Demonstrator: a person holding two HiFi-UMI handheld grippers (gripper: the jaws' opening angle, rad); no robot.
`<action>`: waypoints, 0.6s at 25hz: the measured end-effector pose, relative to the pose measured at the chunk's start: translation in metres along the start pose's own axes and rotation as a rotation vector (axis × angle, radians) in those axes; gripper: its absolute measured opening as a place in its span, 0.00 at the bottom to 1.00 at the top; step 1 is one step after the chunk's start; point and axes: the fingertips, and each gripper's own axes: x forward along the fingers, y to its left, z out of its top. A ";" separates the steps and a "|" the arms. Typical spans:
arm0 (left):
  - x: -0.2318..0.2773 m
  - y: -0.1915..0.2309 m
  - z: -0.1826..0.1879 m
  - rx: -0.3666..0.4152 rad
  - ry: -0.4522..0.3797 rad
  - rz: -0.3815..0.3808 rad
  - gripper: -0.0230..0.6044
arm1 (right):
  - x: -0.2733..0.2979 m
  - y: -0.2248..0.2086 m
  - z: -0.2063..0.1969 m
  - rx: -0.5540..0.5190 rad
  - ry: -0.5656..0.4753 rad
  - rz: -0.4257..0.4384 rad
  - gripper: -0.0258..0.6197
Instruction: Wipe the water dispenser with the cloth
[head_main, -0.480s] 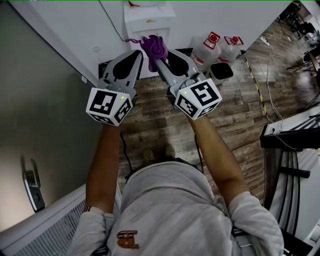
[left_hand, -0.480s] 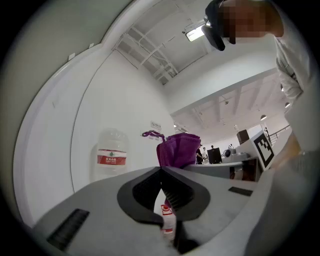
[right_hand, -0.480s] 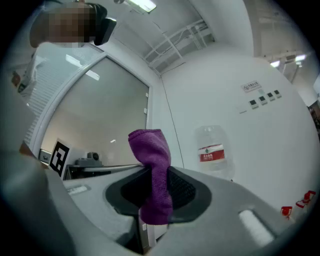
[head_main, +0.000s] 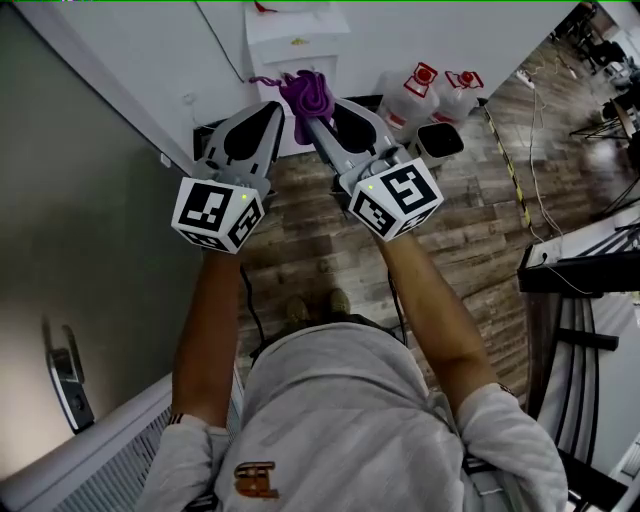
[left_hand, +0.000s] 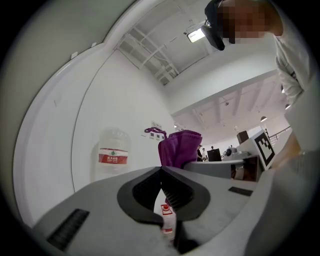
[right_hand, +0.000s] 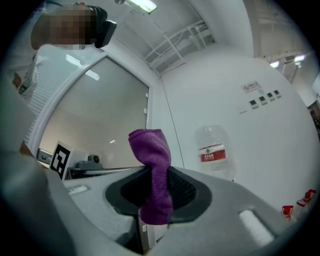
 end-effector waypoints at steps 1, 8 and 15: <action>-0.001 0.003 -0.001 -0.001 0.000 0.001 0.03 | 0.002 0.001 -0.002 0.001 0.003 -0.006 0.19; -0.016 0.025 -0.006 -0.002 0.000 -0.008 0.03 | 0.018 0.012 -0.019 0.006 0.021 -0.050 0.19; -0.025 0.049 -0.010 0.014 -0.007 -0.016 0.03 | 0.029 0.020 -0.027 -0.046 0.014 -0.139 0.19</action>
